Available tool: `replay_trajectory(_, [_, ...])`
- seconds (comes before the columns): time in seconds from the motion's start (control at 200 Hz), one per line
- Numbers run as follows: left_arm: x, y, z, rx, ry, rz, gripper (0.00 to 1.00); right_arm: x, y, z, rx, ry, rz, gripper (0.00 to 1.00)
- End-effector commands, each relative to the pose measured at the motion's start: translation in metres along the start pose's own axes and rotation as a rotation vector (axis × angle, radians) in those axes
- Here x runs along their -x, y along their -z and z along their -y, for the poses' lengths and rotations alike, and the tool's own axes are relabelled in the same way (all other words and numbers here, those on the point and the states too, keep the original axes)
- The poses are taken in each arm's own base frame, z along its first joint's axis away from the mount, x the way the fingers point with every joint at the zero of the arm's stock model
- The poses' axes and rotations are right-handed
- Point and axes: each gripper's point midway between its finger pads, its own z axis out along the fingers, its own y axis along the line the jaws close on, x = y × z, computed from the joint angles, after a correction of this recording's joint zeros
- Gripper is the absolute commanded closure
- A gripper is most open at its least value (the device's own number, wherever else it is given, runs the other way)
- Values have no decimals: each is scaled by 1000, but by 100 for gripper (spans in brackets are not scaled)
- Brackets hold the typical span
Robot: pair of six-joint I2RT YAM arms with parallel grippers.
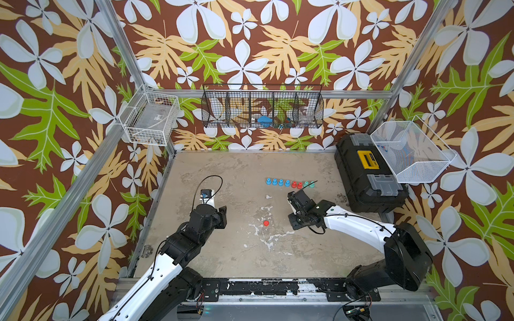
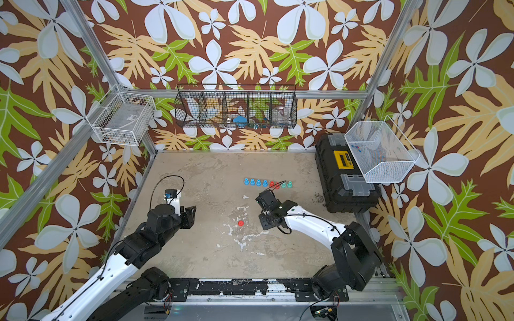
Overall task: Close the stamp cap
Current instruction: Pick up the stamp from the center of the board, then close the cover of the stamp.
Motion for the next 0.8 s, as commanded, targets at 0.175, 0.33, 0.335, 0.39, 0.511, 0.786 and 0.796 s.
replay_trajectory(0.175, [2, 0, 0, -1, 2, 12, 44, 29, -4, -53, 6, 127, -6, 81])
replay_trajectory(0.33, [3, 1, 0, -2, 2, 15, 44, 41, -10, -83, 24, 177, -8, 81])
replay_trajectory(0.335, [3, 1, 0, -2, 2, 15, 44, 41, -10, -84, 25, 179, -7, 81])
replay_trajectory(0.39, [3, 1, 0, -2, 2, 14, 44, 43, -13, -92, 29, 190, -9, 81])
replay_trajectory(0.511, [3, 1, 0, -3, 3, 15, 44, 45, -18, -103, 36, 204, -14, 81])
replay_trajectory(0.786, [3, 1, 0, -3, 1, 14, 44, 40, -30, -110, 41, 218, -38, 82])
replay_trajectory(0.796, [3, 1, 0, -2, 1, 14, 44, 40, -30, -110, 42, 217, -37, 82])
